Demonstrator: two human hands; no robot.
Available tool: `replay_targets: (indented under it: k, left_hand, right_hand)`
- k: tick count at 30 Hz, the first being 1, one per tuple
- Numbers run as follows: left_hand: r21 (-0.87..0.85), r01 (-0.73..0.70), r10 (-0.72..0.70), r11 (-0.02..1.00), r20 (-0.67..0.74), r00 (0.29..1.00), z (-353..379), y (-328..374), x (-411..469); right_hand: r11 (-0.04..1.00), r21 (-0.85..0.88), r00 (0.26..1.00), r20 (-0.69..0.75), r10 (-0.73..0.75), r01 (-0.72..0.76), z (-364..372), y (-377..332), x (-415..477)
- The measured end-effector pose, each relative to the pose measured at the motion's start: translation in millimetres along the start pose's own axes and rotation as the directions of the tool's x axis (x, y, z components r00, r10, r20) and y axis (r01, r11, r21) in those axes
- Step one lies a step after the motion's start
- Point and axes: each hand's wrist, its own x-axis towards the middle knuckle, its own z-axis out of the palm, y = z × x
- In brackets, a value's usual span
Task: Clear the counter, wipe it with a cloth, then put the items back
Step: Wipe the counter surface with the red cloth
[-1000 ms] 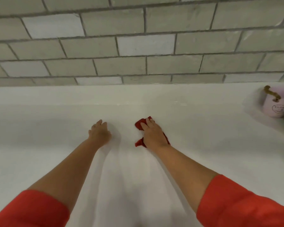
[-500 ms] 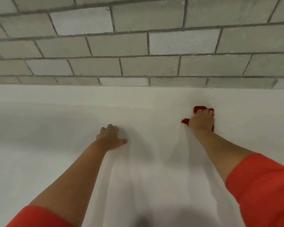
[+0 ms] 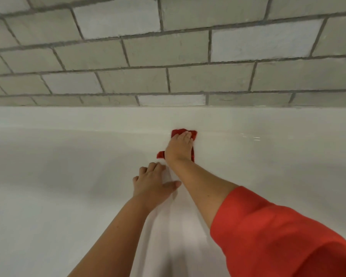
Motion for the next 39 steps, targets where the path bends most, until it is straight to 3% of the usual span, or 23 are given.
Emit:
replay_targets:
  k: [3, 5, 9, 12, 15, 16, 18, 20, 22, 26, 33, 36, 39]
  left_hand:
    - [-0.001, -0.012, 0.012, 1.0, -0.007, 1.0, 3, -2, -2]
    - [0.005, -0.007, 0.007, 1.0, -0.01, 1.0, 3, -2, -2]
    - [-0.001, 0.016, -0.016, 1.0, 0.019, 1.0, 1, -1, -2]
    - [-0.012, 0.037, -0.037, 0.999, 0.04, 0.999, 0, 1, -3]
    - [-0.005, 0.047, -0.047, 0.999, 0.05, 0.998, -1, 4, -4]
    - [0.004, 0.048, -0.048, 0.999, 0.052, 0.997, -2, 5, -5]
    - [0.016, 0.055, -0.056, 0.998, 0.061, 0.997, -3, 7, -5]
    - [0.029, 0.065, -0.067, 0.997, 0.074, 0.995, -3, 9, -5]
    - [0.046, 0.071, -0.075, 0.996, 0.082, 0.994, -3, 10, -5]
    - [0.067, 0.072, -0.077, 0.995, 0.078, 0.994, -3, 11, -4]
    - [0.079, 0.056, -0.063, 0.995, 0.08, 0.995, 1, 9, -2]
    - [0.084, 0.051, -0.058, 0.995, 0.08, 0.995, 2, 7, -1]
    - [0.087, 0.05, -0.058, 0.995, 0.095, 0.994, 0, 7, -1]
  right_hand:
    - [0.926, 0.147, 0.933, 0.037, -0.357, 0.349, -3, -6, 7]
    - [0.837, 0.344, 0.872, 0.09, -0.481, 0.426, -10, 4, 9]
    - [0.735, 0.51, 0.826, 0.08, -0.558, 0.446, -25, 50, -17]
    - [0.743, 0.508, 0.86, 0.011, -0.51, 0.435, -37, 112, -43]
    - [0.778, 0.512, 0.928, -0.134, -0.347, 0.365, -51, 190, -66]
    - [0.762, 0.575, 0.954, -0.194, -0.227, 0.298, -59, 213, -73]
    - [0.588, 0.804, 0.956, -0.235, 0.177, 0.089, -74, 253, -75]
    - [0.409, 0.912, 0.792, -0.221, 0.569, -0.04, -89, 284, -62]
    - [0.304, 0.949, 0.683, -0.17, 0.71, -0.079, -99, 295, -39]
    - [0.433, 0.884, 0.686, -0.207, 0.698, -0.174, -76, 264, 8]
    - [0.741, 0.581, 0.858, -0.134, 0.495, -0.337, -50, 121, 17]
    - [0.797, 0.544, 0.927, -0.09, 0.365, -0.261, -40, 79, 24]
    - [0.738, 0.656, 0.952, -0.098, 0.289, -0.156, -34, 61, 19]
